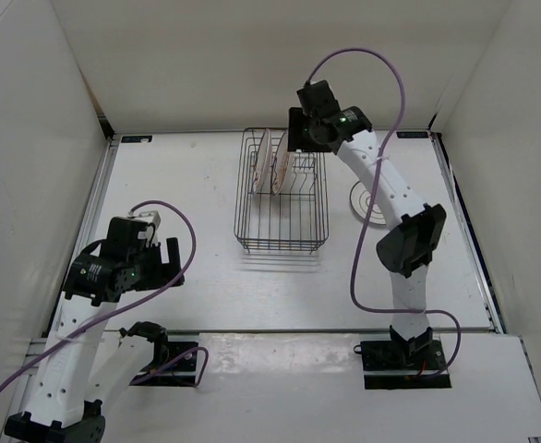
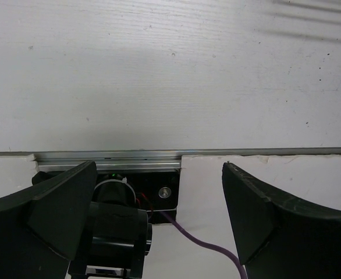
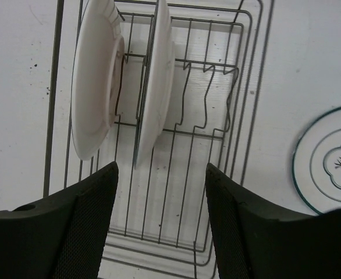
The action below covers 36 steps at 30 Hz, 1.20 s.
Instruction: Unload the plates from the dish rack
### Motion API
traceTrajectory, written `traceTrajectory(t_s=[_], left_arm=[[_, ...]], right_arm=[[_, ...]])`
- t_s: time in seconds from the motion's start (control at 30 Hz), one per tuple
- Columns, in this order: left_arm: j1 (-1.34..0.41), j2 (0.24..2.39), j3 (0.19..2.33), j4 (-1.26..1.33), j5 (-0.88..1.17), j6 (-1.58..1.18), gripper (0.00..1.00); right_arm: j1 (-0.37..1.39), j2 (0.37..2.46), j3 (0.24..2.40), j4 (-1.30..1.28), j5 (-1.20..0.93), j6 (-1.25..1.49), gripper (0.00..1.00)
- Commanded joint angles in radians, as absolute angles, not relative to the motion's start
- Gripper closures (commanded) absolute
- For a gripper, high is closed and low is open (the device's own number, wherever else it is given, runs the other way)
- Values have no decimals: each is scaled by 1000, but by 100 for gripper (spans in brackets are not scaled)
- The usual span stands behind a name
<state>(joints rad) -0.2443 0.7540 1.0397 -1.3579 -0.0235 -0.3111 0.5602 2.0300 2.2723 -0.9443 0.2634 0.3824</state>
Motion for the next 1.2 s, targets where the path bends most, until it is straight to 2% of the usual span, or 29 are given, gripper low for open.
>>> traceTrajectory(t_s=[0.0, 0.17, 0.27, 0.47, 0.7, 0.83, 0.93, 1.03, 1.17], left_arm=[[-245, 741, 1025, -1488, -41, -302, 1], [-267, 750, 1009, -1502, -69, -287, 1], [-282, 756, 1000, -1505, -74, -284, 1], [-301, 765, 983, -1506, -80, -288, 1], [-302, 765, 989, -1508, -101, -288, 1], [-302, 765, 989, -1508, -101, -288, 1], [-301, 764, 993, -1511, -106, -287, 1], [-301, 765, 1003, -1511, -106, -287, 1], [-301, 768, 1008, -1506, -106, -284, 1]], right_arm=[[574, 2103, 2307, -842, 241, 394, 35], [581, 2207, 2382, -831, 264, 379, 35], [591, 2235, 2356, -821, 314, 351, 35], [615, 2283, 2356, -769, 478, 305, 41], [637, 2286, 2375, -698, 564, 279, 65], [646, 2290, 2372, -695, 569, 268, 88], [652, 2286, 2368, -693, 569, 264, 92], [650, 2283, 2371, -695, 581, 268, 100], [655, 2261, 2375, -669, 610, 256, 100]])
